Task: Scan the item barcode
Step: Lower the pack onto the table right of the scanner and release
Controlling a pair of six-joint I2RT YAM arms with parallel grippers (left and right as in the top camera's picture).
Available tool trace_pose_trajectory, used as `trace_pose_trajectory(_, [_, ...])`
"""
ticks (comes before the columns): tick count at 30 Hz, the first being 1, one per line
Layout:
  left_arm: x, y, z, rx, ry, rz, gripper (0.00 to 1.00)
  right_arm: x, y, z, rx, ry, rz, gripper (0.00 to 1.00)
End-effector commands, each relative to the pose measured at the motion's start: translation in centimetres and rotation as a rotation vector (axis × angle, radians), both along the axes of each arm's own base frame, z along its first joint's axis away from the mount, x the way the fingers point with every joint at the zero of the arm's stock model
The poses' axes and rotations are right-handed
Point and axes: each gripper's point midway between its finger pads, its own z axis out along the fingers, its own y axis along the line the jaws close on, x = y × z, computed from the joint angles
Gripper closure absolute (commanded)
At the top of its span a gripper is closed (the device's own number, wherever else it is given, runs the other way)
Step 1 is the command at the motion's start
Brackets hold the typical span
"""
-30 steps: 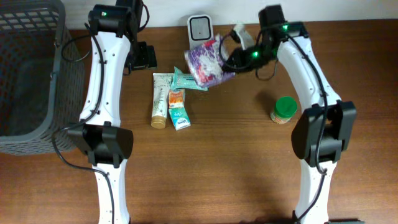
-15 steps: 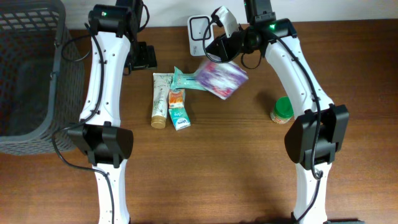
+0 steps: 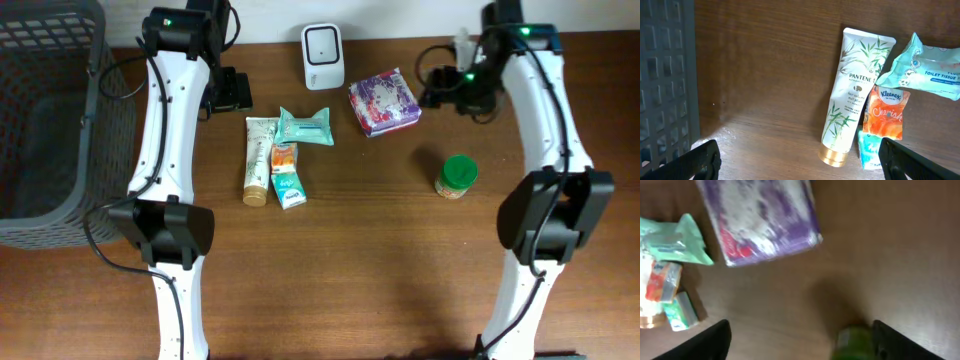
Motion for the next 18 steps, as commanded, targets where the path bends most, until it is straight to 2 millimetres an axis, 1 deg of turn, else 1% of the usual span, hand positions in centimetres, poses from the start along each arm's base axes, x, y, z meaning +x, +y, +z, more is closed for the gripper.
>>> trace_pose_trajectory(1, [-0.1, 0.1, 0.3, 0.016, -0.004, -0.015, 0.01, 0.1, 0.4, 1.3, 0.002, -0.018, -0.033, 0.01])
trace_pose_trajectory(2, [-0.1, 0.1, 0.3, 0.016, -0.004, -0.015, 0.01, 0.5, 0.5, 1.3, 0.018, -0.011, -0.097, 0.01])
trace_pose_trajectory(3, [-0.1, 0.1, 0.3, 0.016, -0.004, -0.016, 0.01, 0.9, 0.6, 1.2, 0.045, 0.011, -0.199, 0.01])
trace_pose_trajectory(4, [-0.1, 0.1, 0.3, 0.016, -0.004, -0.016, 0.01, 1.1, 0.7, 0.9, 0.096, 0.072, -0.363, 0.01])
trace_pose_trajectory(5, [-0.1, 0.1, 0.3, 0.016, -0.004, -0.016, 0.01, 1.2, 0.9, 0.6, 0.118, 0.101, -0.416, 0.01])
trace_pose_trajectory(6, [-0.1, 0.1, 0.3, 0.016, -0.004, -0.016, 0.01, 1.1, 1.7, 0.2, 0.143, 0.127, -0.422, 0.01])
trace_pose_trajectory(8, [-0.1, 0.1, 0.3, 0.016, -0.004, -0.016, 0.01, -0.5, 3.9, -0.8, 0.123, 0.185, -0.317, 0.01])
trace_pose_trajectory(9, [-0.1, 0.1, 0.3, 0.016, -0.004, -0.016, 0.01, -1.6, 4.9, -1.0, 0.103, 0.212, -0.264, 0.10])
trace_pose_trajectory(10, [-0.1, 0.1, 0.3, 0.016, -0.004, -0.016, 0.01, -3.1, 5.3, -1.5, 0.042, 0.253, -0.224, 0.30])
trace_pose_trajectory(11, [-0.1, 0.1, 0.3, 0.016, -0.004, -0.016, 0.01, -4.4, 4.8, -2.0, -0.059, 0.283, -0.203, 0.52])
trace_pose_trajectory(12, [-0.1, 0.1, 0.3, 0.016, -0.004, -0.016, 0.01, -5.7, 3.7, -2.4, -0.191, 0.314, -0.194, 0.56])
trace_pose_trajectory(13, [-0.1, 0.1, 0.3, 0.016, -0.004, -0.016, 0.01, -7.1, 3.2, -2.7, -0.292, 0.355, -0.172, 0.60])
trace_pose_trajectory(14, [-0.1, 0.1, 0.3, 0.016, -0.005, -0.016, 0.01, -7.7, 3.6, -3.0, -0.308, 0.376, -0.153, 0.63])
trace_pose_trajectory(15, [-0.1, 0.1, 0.3, 0.016, -0.004, -0.016, 0.01, -8.4, 4.4, -3.6, -0.325, 0.396, -0.127, 0.70])
trace_pose_trajectory(17, [-0.1, 0.1, 0.3, 0.016, -0.004, -0.016, 0.01, -8.8, 4.6, -5.1, -0.371, 0.403, -0.106, 0.72])
trace_pose_trajectory(18, [-0.1, 0.1, 0.3, 0.016, -0.004, -0.016, 0.01, -9.2, 4.6, -6.3, -0.381, 0.417, -0.101, 0.74])
